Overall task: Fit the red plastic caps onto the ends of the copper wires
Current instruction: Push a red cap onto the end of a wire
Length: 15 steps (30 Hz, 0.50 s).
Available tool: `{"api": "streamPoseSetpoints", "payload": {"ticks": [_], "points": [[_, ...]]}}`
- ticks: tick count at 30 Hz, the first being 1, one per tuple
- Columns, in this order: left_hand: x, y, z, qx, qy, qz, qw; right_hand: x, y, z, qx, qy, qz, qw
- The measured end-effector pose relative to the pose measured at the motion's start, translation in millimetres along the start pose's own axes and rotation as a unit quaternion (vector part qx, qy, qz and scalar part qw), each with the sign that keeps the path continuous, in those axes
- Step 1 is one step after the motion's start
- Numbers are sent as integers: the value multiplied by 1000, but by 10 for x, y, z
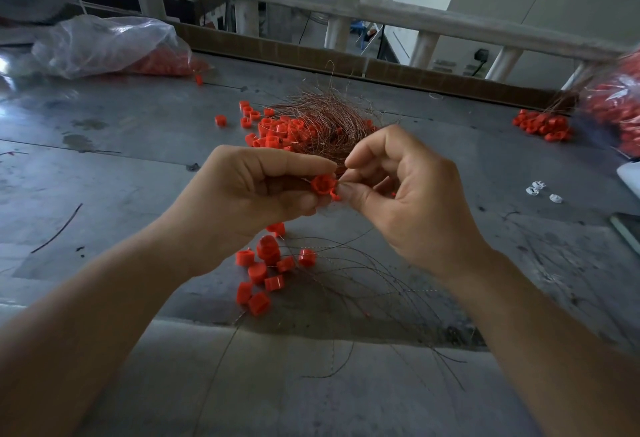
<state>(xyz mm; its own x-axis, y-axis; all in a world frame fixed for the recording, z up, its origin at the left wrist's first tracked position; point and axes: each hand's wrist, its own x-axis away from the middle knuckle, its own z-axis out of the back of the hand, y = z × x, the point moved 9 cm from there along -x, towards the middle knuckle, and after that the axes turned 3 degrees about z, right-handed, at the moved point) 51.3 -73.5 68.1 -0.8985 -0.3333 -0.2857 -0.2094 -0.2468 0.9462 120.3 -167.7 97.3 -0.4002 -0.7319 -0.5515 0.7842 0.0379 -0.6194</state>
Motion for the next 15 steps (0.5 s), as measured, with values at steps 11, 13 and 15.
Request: {"api": "streamPoseSetpoints", "payload": {"ticks": [11,13,15], "points": [[-15,-23,61,-4,13,-10,1000,4,67,-14,-40,-16,-28,999],[-16,-31,69,14,11,-10,1000,5,113,-30,-74,-25,-53,996],[-15,-38,59,39,-3,-8,999,5,142,-35,-107,-30,-74,991]]}}
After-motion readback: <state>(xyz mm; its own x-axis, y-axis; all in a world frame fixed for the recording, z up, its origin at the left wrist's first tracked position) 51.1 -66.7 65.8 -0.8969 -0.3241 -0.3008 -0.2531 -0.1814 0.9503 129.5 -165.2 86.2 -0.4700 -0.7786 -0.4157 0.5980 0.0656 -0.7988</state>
